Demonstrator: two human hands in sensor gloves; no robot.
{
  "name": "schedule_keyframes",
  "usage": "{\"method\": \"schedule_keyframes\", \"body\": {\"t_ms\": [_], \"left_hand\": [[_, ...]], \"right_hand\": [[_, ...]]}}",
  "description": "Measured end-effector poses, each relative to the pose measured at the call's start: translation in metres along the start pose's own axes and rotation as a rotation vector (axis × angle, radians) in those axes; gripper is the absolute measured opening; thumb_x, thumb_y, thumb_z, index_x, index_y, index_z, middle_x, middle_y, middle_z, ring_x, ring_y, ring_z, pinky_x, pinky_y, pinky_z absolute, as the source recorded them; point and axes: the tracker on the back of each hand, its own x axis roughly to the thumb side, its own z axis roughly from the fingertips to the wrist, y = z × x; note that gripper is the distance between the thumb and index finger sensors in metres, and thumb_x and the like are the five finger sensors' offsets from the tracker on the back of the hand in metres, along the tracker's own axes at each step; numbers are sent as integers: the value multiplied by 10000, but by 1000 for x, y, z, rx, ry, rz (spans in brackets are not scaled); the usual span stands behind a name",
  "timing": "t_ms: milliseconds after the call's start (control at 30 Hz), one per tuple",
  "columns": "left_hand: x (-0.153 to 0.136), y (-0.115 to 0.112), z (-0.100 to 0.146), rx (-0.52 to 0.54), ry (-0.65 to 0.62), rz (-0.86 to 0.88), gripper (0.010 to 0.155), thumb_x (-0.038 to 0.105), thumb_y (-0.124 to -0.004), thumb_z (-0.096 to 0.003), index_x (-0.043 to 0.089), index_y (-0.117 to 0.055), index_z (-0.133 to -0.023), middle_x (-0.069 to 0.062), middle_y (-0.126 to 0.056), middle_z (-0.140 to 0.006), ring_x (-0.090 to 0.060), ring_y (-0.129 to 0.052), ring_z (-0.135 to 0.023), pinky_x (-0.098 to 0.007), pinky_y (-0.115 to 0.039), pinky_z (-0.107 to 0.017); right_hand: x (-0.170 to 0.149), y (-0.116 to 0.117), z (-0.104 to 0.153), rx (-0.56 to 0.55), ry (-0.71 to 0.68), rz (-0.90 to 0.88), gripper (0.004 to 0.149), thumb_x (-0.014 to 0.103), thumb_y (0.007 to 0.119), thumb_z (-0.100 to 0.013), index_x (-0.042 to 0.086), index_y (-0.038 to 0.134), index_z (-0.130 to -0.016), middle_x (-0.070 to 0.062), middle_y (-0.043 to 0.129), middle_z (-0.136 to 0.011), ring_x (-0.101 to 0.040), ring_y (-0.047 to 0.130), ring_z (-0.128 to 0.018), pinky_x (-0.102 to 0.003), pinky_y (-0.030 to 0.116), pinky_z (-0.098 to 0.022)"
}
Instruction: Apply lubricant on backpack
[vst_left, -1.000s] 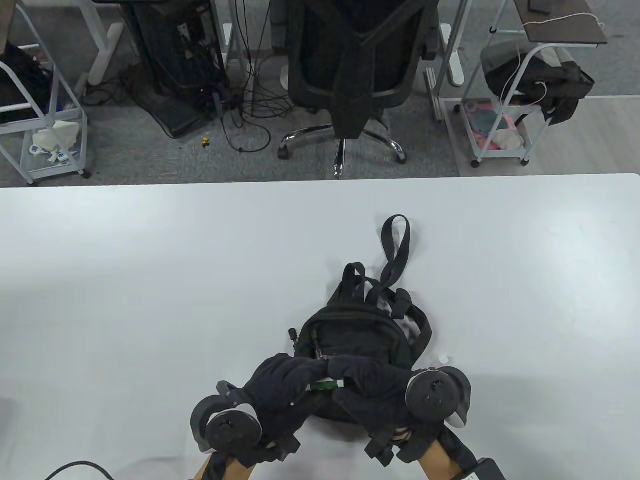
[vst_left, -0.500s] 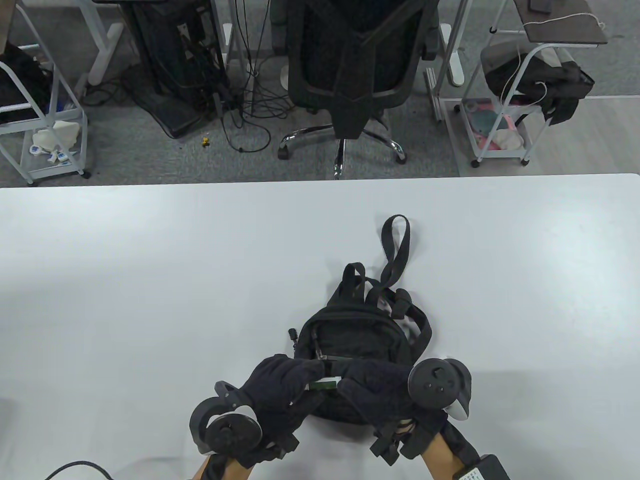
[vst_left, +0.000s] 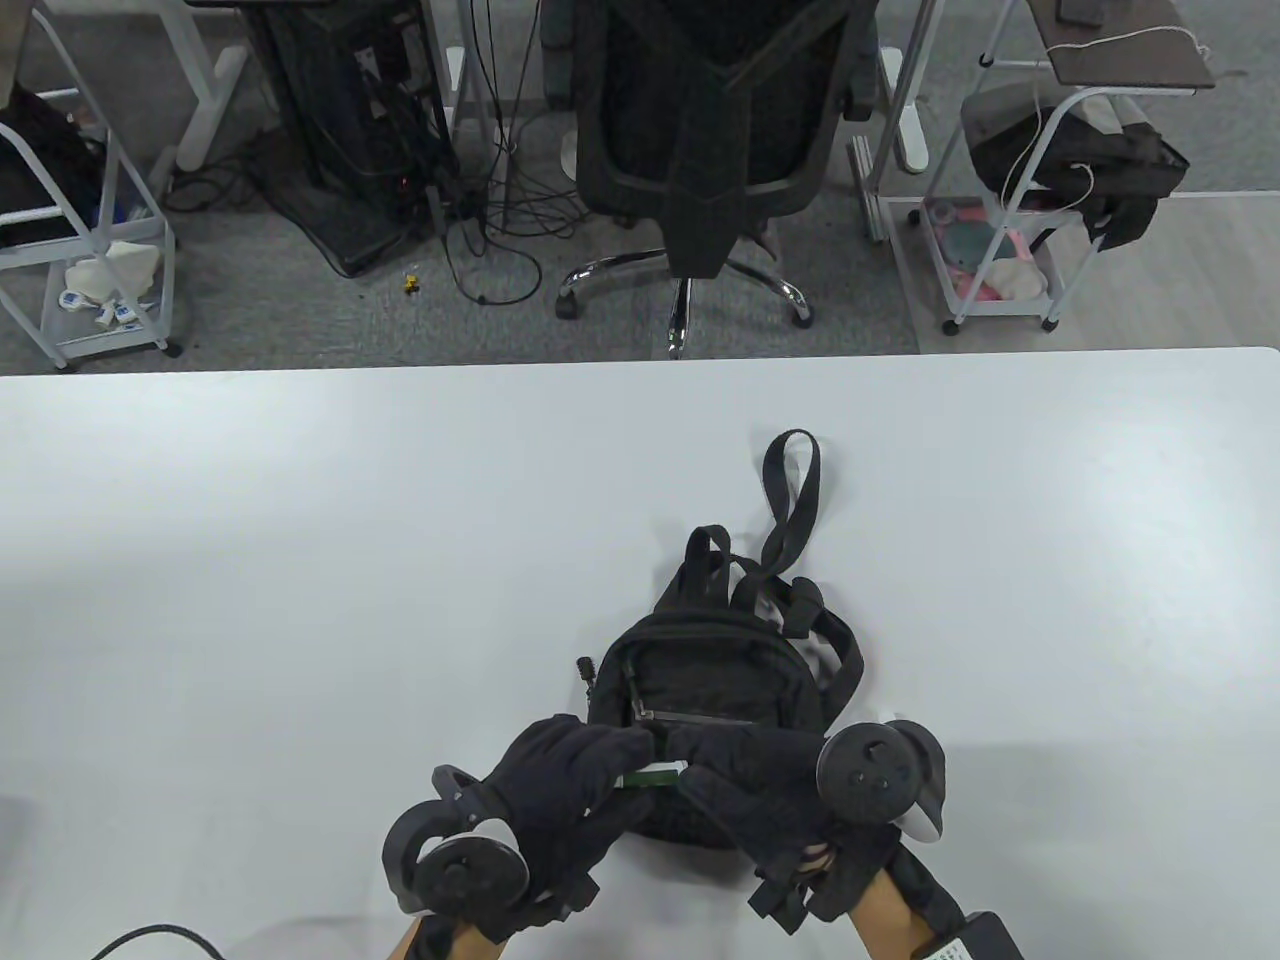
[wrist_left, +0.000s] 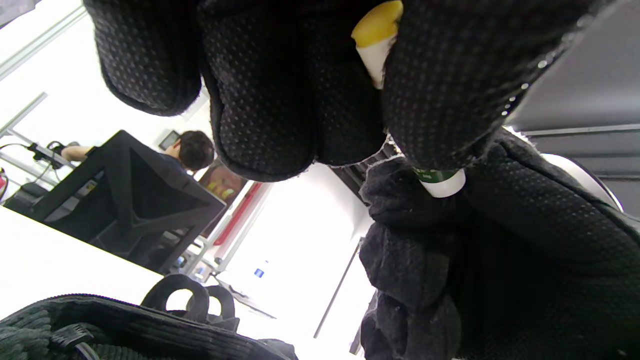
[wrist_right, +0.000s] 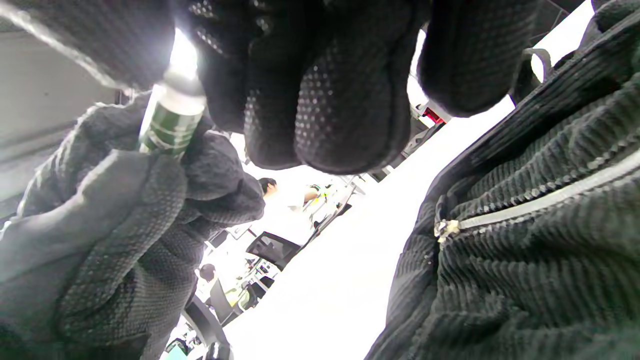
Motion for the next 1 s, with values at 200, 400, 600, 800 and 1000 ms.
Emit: {"method": "schedule_keyframes", "body": {"t_ms": [200,400,600,800,1000], "left_hand": [[-1,0,0,3,-2,8,548,420,-990,-374,162,-892,-847,-30,-1012,-711,-298,-1089,-552,-594,-847,-552],[0,0,0,-3,-17,13,549,430,-984,-377,161,-893,-846,-33,-1012,-709,-303,-1087,-550,-596,-846,-551],[2,1,1,2,-23,4,547,426,-987,-374,159,-895,-843,-34,-1015,-703,-301,-1089,-545,-594,-848,-549],[3,0,0,-3,-27,-3,544,428,-986,-378,158,-896,-842,-33,-1016,-702,-300,-1090,-543,-593,-849,-548],[3,0,0,-12,-27,-16,544,424,-989,-374,156,-899,-839,-34,-1016,-700,-300,-1090,-541,-592,-850,-547]], "right_hand": [[3,-4,1,-16,-23,12,626,569,872,-430,294,713,-969,18,900,-845,-182,1041,-621,-519,799,-568],[-4,2,-1,59,-8,-56,522,614,704,-473,285,857,-849,4,989,-720,-197,1081,-494,-520,818,-528],[3,0,1,31,-38,-6,530,550,834,-449,306,770,-916,22,929,-801,-174,1054,-573,-522,804,-560],[0,-2,2,-12,-8,14,551,625,733,-461,293,805,-895,3,949,-781,-210,1059,-552,-528,805,-542],[4,-4,3,2,-35,45,511,561,835,-446,315,789,-892,21,936,-790,-174,1059,-563,-520,806,-558]]}}
